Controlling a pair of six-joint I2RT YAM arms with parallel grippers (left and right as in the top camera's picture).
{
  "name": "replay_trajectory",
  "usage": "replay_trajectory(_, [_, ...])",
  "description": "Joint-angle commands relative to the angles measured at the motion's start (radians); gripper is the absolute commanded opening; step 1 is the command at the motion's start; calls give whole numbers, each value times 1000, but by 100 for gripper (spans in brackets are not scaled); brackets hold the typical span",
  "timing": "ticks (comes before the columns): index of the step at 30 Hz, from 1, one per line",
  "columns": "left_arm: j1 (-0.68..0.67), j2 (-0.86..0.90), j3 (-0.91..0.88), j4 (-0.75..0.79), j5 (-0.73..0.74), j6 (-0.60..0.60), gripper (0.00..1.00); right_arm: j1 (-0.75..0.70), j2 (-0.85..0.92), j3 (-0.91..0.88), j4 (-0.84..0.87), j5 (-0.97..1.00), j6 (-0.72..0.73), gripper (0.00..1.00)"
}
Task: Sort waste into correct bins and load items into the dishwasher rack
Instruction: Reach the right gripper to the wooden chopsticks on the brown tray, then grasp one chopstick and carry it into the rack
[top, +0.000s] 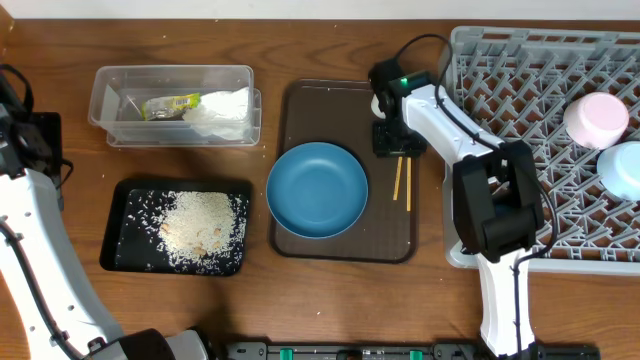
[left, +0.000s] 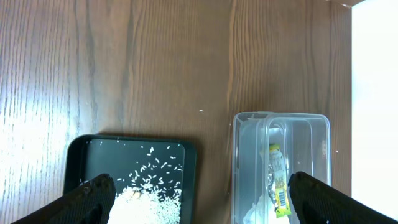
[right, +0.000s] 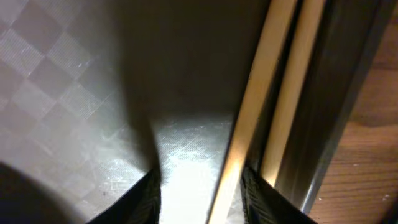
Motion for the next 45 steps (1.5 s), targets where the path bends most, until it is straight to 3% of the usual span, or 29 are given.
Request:
replay_trajectory(1, [3,6,0,-3,-12,10,92,10,28,-47,-5,1,12,31])
replay_trajectory(5, [3,6,0,-3,-12,10,92,10,14,-44,-4,-28,12,24])
replay_trajectory(8, [3,6,0,-3,-12,10,92,10,-13,-44,-5,-29,12,10])
replay_trajectory(13, [3,6,0,-3,-12,10,92,8,-114,-44,-16,-26,7,8])
replay_trajectory(16, [3,6,0,-3,-12,10,92,-1,-190,-44,-23,-26,-4,1])
replay_trajectory(23, [3,6,0,-3,-12,10,92,-37,-360,-44,-22,-7,-57,1])
replay_trajectory(28, [3,6,0,-3,-12,10,92,-111,-446,-44,18,166,-87,1])
replay_trajectory(32, [3,6,0,-3,-12,10,92,-179,-450,-45,113,196,-237,1])
replay_trajectory(37, [3,6,0,-3,-12,10,92,-254,-422,-69,208,89,-366,1])
replay_trajectory(43, [3,6,0,-3,-12,10,92,-301,-357,-103,262,43,-375,2])
replay_trajectory(45, [3,6,0,-3,-12,10,92,-304,-340,-103,262,16,-375,9])
